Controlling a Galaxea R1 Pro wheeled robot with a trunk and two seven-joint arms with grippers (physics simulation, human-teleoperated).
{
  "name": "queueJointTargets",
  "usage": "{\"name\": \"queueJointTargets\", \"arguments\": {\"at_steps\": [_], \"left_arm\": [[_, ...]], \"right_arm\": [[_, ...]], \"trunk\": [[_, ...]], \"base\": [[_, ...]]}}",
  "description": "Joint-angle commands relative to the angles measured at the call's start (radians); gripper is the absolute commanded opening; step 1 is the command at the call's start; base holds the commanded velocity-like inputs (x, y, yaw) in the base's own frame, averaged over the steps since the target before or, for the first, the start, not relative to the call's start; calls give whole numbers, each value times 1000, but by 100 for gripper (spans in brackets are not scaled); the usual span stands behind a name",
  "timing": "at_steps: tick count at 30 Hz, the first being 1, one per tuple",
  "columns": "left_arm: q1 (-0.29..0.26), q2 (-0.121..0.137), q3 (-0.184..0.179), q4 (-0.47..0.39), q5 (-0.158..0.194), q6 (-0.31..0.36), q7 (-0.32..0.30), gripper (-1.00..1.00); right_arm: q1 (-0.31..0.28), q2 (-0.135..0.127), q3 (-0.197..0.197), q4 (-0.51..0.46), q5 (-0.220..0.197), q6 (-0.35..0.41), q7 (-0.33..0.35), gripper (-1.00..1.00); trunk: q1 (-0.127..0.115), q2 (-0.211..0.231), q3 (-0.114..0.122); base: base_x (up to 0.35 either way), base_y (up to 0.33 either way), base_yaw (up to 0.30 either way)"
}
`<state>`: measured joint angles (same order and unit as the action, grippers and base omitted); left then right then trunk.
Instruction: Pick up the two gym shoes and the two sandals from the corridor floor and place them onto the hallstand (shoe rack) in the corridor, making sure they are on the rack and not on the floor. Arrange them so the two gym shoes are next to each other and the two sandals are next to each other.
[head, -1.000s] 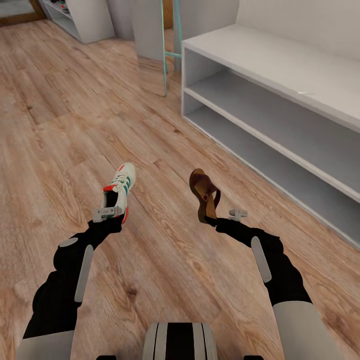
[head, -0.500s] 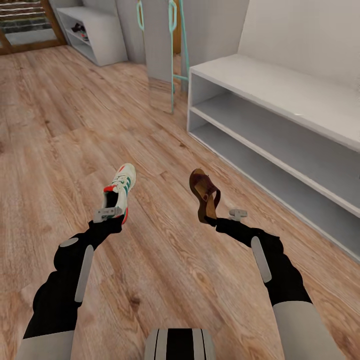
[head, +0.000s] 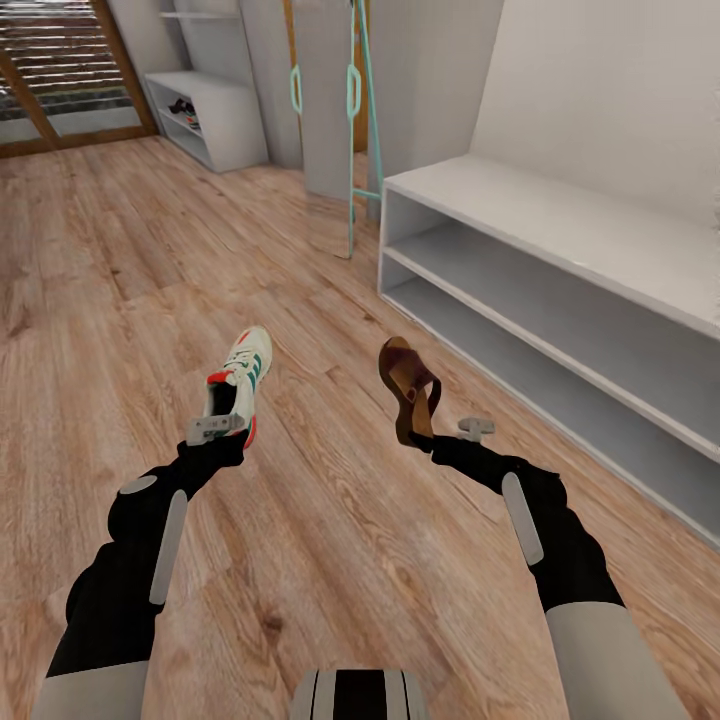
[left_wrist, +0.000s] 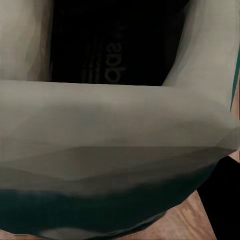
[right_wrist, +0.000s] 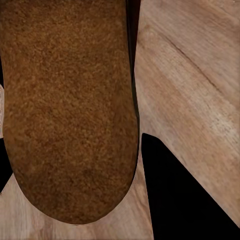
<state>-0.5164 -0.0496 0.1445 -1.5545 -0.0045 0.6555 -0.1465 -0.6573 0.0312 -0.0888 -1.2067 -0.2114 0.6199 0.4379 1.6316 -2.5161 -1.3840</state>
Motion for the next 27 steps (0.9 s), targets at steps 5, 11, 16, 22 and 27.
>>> {"name": "queueJointTargets", "arguments": {"at_steps": [5,11,16,22,27], "left_arm": [[-1,-1,3,-1,-2,6,-7,-100],[-1,-2,3,5,-2,6,-7,-100],[-1,-7,3,16,-3,4,-7,-100],[-1,-7,3,17,-3,4,-7,-100],[-1,-7,3,17,-3,4,-7,-100]], "right_arm": [[0,1,-3,-1,-5,8,1,-100],[0,1,-3,-1,-5,9,1,-100],[0,1,-3,-1,-5,9,1,-100],[0,1,-3,-1,-5,9,1,-100],[-1,1,-3,-1,-5,8,1,-100]], "trunk": [[-2,1,27],[-5,2,60],[-7,4,87],[-10,5,120],[-12,6,144]], "base": [[0,0,1],[0,0,0],[0,0,0],[0,0,0],[0,0,0]]}}
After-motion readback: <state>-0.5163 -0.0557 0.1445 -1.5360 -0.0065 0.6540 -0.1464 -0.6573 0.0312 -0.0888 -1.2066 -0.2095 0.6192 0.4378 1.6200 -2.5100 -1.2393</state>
